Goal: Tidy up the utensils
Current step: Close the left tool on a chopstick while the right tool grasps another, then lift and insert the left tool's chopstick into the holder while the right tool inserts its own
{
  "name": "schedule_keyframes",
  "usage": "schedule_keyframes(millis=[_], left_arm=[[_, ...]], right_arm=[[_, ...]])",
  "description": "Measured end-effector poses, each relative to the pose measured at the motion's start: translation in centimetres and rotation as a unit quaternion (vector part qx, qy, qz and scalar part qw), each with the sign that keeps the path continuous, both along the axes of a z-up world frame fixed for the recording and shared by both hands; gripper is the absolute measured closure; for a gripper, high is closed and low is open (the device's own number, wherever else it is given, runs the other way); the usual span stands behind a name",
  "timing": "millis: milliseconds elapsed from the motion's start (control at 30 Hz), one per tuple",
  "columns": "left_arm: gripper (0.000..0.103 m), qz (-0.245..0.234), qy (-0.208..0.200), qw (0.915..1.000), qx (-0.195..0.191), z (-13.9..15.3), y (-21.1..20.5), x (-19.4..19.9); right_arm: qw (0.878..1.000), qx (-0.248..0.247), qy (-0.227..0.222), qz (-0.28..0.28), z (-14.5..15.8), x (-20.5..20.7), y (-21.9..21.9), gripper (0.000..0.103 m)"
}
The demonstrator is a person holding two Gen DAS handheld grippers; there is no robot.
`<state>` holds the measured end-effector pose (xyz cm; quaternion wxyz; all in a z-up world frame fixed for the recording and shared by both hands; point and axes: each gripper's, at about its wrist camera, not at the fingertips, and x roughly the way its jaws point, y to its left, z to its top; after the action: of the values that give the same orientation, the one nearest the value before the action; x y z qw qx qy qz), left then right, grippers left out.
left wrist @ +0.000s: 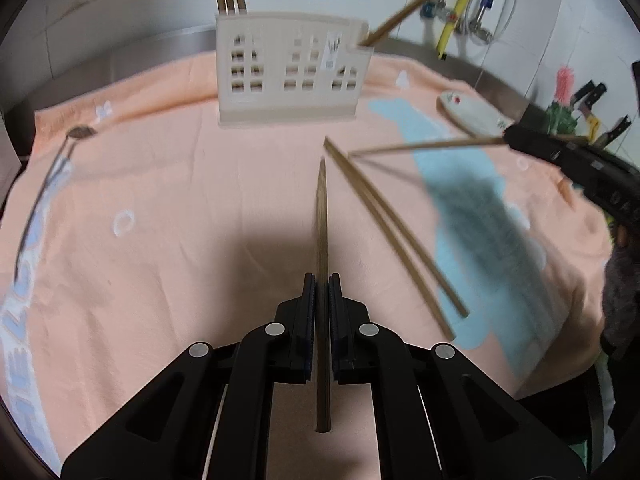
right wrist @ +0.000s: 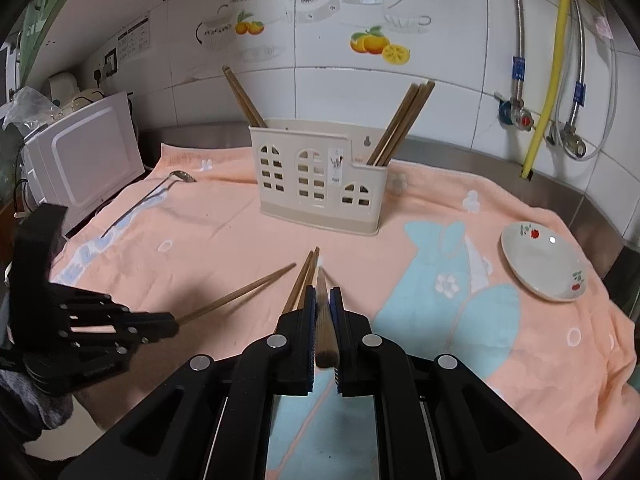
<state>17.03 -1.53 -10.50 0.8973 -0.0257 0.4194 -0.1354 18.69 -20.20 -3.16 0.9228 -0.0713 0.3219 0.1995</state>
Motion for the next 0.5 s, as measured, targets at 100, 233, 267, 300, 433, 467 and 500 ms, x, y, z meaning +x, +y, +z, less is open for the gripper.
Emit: schedule_keyframes(millis=[100, 233, 267, 300, 433, 467, 500], left_arm=[[0.098, 0.003, -0.025, 0.9996, -0.010, 2.1, 0.5, -0.1], [0.098, 0.006, -0.053, 0.9984, -0.021, 4.4, 1.0, 0.2], [0.098, 0.005, -0.061, 0.9979, -0.022, 5.1, 1.1, 0.3], [0.098, 0.003, -0.066, 0.9976, -0.022, 5.5, 1.1, 0.4], [0.098, -0.005, -0.079, 0.9968, -0.012, 6.9, 0.9, 1.0], [0.098, -0.006, -0.080, 0.9967, -0.010, 7.1, 0.8, 1.2], [0.098, -0.007, -0.081, 0.9966, -0.008, 7.3, 0.8, 1.4]], right_arm=[[1.000, 0.001, -0.006, 0.002, 0.8, 0.3, 0.0, 0.096], [1.000, 0.003, -0.014, 0.006, 2.1, 0.6, 0.2, 0.096], [1.000, 0.002, -0.015, 0.007, 2.3, 0.7, 0.2, 0.096], [1.000, 0.000, -0.018, 0.009, 2.7, 0.9, 0.4, 0.096], [1.000, -0.003, -0.020, 0.016, 3.7, 1.5, 0.9, 0.096], [1.000, -0.004, -0.022, 0.018, 4.0, 1.7, 1.0, 0.096], [0.999, -0.005, -0.025, 0.020, 4.2, 1.7, 1.1, 0.096]])
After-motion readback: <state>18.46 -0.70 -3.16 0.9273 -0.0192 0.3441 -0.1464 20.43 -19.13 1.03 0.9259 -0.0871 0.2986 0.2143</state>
